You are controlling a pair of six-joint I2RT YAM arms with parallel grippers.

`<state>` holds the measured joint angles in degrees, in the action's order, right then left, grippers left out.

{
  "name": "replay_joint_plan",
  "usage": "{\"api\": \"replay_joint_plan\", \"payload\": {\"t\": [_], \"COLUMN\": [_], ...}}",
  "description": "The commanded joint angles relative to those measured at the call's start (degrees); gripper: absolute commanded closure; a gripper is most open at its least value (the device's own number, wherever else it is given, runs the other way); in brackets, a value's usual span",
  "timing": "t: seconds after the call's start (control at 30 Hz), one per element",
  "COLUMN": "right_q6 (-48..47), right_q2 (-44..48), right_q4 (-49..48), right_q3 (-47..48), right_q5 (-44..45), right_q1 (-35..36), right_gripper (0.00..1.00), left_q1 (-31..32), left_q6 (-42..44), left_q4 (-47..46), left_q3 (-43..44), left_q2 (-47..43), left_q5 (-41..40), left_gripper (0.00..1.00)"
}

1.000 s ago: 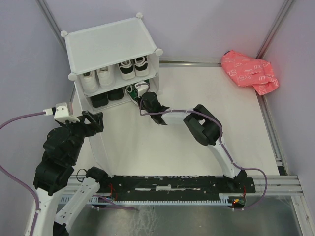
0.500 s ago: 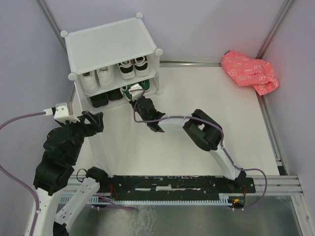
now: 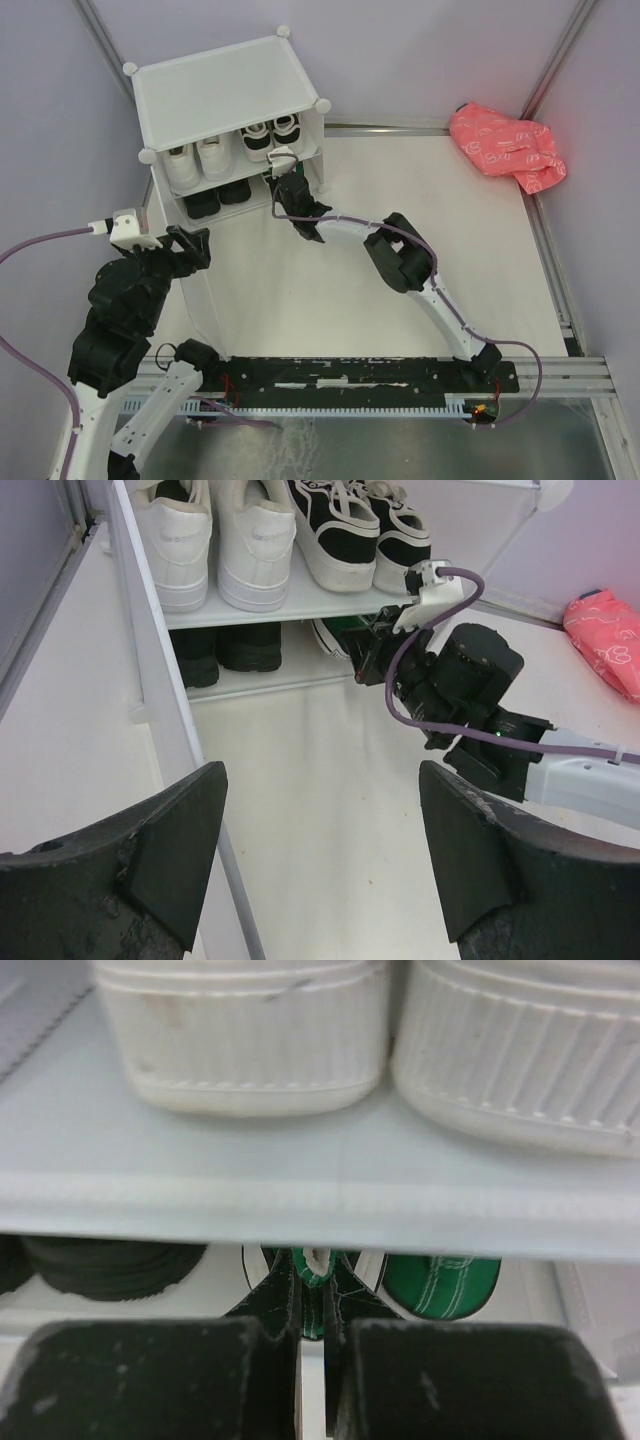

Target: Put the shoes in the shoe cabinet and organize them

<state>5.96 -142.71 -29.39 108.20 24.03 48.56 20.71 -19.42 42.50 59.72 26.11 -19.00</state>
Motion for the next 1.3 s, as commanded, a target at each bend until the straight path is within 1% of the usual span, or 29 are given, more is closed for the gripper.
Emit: {"api": "replay_joint_plan", "payload": {"t": [0.0, 0.2, 0.3, 0.47, 0.6, 0.63, 0.7, 0.77, 0.9, 1.0, 1.07, 1.17, 1.2, 1.23, 1.27], "right_q6": [3.4, 5.2, 5.5, 5.5, 7.0, 7.3, 7.3, 6.7, 5.2, 4.5, 5.0, 6.1, 6.3, 6.3, 6.2], "right_q2": [-1.3, -4.0, -4.1, -4.1, -7.1, -7.3, -7.4, -7.1, -4.7, 0.0, 3.5, 9.6, 11.7, 14.0, 16.2], "right_q4": [-2.4, 1.8, 2.3, 3.7, 7.0, 7.4, 7.2, 6.2, 2.9, -0.5, -1.6, -3.5, -3.8, -4.3, -4.7], "right_q3": [7.9, 10.9, 11.1, 12.1, 14.7, 14.8, 14.4, 13.2, 9.0, 3.8, 0.0, -8.1, -10.8, -13.5, -16.2], "right_q5": [-1.6, -4.9, -6.5, -6.2, -5.8, -5.8, -4.6, -2.8, -1.2, -0.8, -1.6, -3.5, -3.8, -3.8, -3.4], "right_q1": [-1.3, -1.4, -1.2, -0.5, -0.4, -0.3, 0.0, 0.4, 1.0, 1.5, 1.6, 1.7, 1.6, 1.7, 1.7], "right_gripper": [0.98, 0.98, 0.98, 0.98, 0.98, 0.94, 0.77, 0.65, 0.47, 0.35, 0.30, 0.27, 0.26, 0.24, 0.22], "left_q1": [-0.1, -0.2, -0.1, -0.2, -0.1, -0.2, -0.1, -0.1, -0.1, -0.1, -0.2, -0.1, -0.2, -0.1, -0.1], "left_q6": [1.4, 1.3, 1.1, 1.2, 1.1, 1.1, 1.1, 1.1, 1.1, 1.4, 1.6, 2.1, 2.2, 2.5, 2.7], "left_q4": [2.8, 2.5, 2.6, 2.9, 3.4, 3.6, 3.8, 4.0, 4.1, 4.1, 4.1, 4.1, 4.2, 4.2, 4.4], "left_q3": [0.4, -0.4, -0.5, -0.1, 0.3, 0.3, 0.4, 0.5, 0.9, 1.8, 2.8, 4.7, 5.5, 6.3, 7.1], "left_q2": [0.9, 0.8, 0.7, 0.4, 0.3, 0.2, -0.1, -0.2, -0.1, 0.4, 0.8, 2.1, 2.6, 3.1, 3.6], "left_q5": [-0.4, -0.4, -0.4, -0.8, -0.8, -0.8, -1.1, -1.2, -1.3, -1.5, -1.6, -1.4, -1.1, -0.8, -0.4], "left_gripper": [0.16, 0.16, 0.16, 0.16, 0.16, 0.16, 0.16, 0.16, 0.16, 0.16, 0.15, 0.12, 0.08, 0.01, 0.01]}}
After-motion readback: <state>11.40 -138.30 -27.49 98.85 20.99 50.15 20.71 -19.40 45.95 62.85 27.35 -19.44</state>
